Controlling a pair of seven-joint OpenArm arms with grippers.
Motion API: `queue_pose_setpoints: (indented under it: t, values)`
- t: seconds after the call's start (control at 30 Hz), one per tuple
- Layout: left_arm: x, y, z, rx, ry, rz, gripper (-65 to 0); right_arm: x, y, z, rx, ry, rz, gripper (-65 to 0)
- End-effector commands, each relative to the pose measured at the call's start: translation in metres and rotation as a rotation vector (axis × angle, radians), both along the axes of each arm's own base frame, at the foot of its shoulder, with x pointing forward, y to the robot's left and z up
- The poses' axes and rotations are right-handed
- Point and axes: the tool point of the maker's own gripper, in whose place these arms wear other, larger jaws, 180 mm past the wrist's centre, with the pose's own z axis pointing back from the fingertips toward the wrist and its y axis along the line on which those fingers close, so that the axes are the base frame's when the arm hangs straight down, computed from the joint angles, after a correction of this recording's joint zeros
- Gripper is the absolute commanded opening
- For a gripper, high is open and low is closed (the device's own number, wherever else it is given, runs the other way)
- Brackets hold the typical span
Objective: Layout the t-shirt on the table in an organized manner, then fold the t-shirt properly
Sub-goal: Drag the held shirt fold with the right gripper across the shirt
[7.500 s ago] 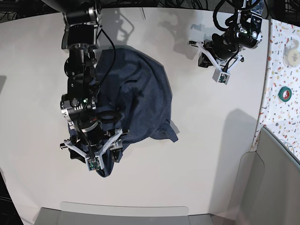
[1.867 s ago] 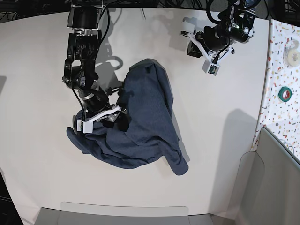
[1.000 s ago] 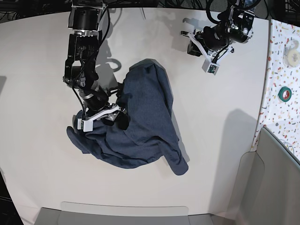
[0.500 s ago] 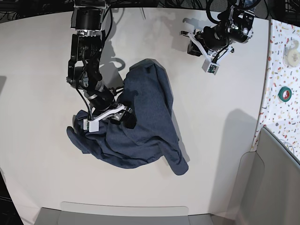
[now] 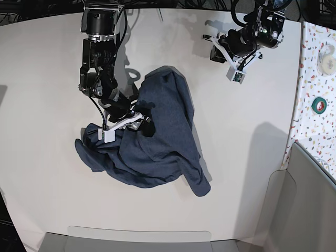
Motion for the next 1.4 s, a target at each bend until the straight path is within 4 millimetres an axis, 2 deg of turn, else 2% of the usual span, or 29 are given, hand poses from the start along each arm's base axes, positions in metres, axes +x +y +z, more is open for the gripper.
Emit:
queue_pose_setpoints:
  t: [0.0, 0.1, 0.17, 0.27, 0.3, 0.37, 0.63, 0.8, 0.87, 1.03, 1.17, 1.23, 1.37]
  values:
    - [0.004, -0.002, 0.006, -0.013, -0.030, -0.002, -54.8, 0.010, 0.003, 0.019, 0.019, -0.062, 0.002, -28.4]
    - [0.004, -0.002, 0.006, -0.013, -0.028, -0.002, -54.9, 0.011, 0.007, 0.021, 0.018, -0.068, 0.015, -32.1]
    - [0.004, -0.002, 0.006, -0.013, -0.028, -0.002, -54.9, 0.012, 0.014, 0.025, 0.017, -0.078, 0.034, -41.2]
    - [0.003, -0.002, 0.006, -0.013, -0.027, -0.002, -55.0, 0.013, 0.025, 0.031, 0.043, -0.090, 0.061, -61.6]
    - [0.003, -0.002, 0.006, -0.013, -0.027, -0.002, -55.0, 0.015, 0.031, 0.037, 0.047, -0.103, 0.079, -65.0]
    - [0.003, -0.002, 0.006, -0.014, -0.028, -0.001, -55.0, 0.021, 0.044, 0.051, 0.051, -0.140, 0.123, -65.0]
    - [0.010, -0.006, 0.022, -0.023, -0.081, -0.007, -55.2, 0.047, 0.071, 0.111, 0.132, -0.266, 0.197, -65.0]
    - [0.010, -0.006, 0.022, -0.023, -0.081, -0.007, -55.2, 0.054, 0.084, 0.139, 0.176, -0.313, 0.233, -65.0]
    - [0.010, -0.005, 0.021, -0.023, -0.080, -0.007, -55.2, 0.053, 0.090, 0.143, 0.184, -0.320, 0.251, -65.0]
    - [0.010, -0.005, 0.021, -0.021, -0.080, -0.007, -55.2, 0.048, 0.093, 0.139, 0.159, -0.318, 0.279, -65.0]
    - [0.011, -0.004, 0.020, -0.019, -0.078, -0.007, -55.1, 0.040, 0.093, 0.159, 0.160, -0.379, 0.286, -65.0]
    - [0.011, -0.004, 0.021, -0.019, -0.080, -0.007, -55.0, 0.036, 0.092, 0.168, 0.159, -0.410, 0.286, -65.0]
    - [0.012, -0.004, 0.021, -0.017, -0.081, -0.008, -54.9, 0.032, 0.080, 0.164, 0.135, -0.401, 0.267, -65.0]
